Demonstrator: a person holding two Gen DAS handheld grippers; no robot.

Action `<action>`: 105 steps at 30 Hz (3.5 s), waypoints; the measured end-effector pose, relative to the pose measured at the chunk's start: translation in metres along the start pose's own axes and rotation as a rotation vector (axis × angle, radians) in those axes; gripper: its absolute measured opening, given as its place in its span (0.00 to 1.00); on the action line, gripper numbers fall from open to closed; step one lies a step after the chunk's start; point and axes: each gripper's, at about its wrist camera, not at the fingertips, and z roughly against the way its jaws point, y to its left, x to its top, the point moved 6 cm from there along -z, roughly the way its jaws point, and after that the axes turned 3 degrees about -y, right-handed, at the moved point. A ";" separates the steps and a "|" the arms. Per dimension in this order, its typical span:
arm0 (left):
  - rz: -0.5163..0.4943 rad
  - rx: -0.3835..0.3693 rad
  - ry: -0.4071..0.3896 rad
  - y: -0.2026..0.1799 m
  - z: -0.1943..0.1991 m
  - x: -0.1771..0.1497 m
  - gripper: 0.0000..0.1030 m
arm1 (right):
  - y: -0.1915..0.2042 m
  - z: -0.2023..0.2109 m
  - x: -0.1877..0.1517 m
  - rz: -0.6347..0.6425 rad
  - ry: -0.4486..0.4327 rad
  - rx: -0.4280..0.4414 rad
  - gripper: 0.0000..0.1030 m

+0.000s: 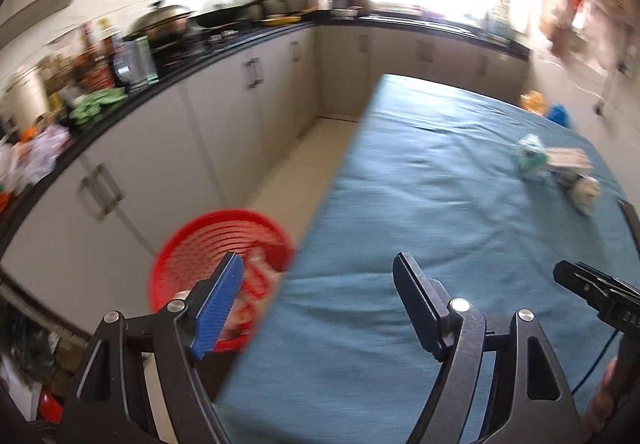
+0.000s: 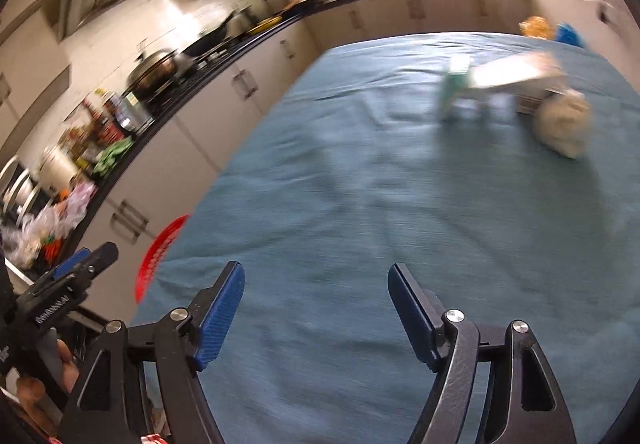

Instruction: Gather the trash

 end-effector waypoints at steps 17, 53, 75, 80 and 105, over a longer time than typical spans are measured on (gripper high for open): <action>-0.096 -0.393 0.070 -0.197 -0.071 0.080 0.81 | -0.186 0.063 0.084 -0.185 -0.195 -0.215 0.80; 0.009 -0.661 0.360 -0.238 -0.101 0.056 0.21 | -0.196 0.026 0.079 -0.201 -0.047 -0.116 0.36; 0.005 -0.509 0.317 -0.167 -0.093 -0.004 0.65 | -0.161 0.056 -0.003 -0.203 0.002 -0.135 0.78; -0.069 -0.449 0.278 -0.177 -0.090 -0.014 0.71 | -0.150 0.048 -0.001 -0.186 -0.005 -0.165 0.80; 0.016 -0.360 0.182 -0.138 -0.048 -0.021 0.22 | -0.110 0.053 -0.010 -0.118 -0.053 -0.180 0.39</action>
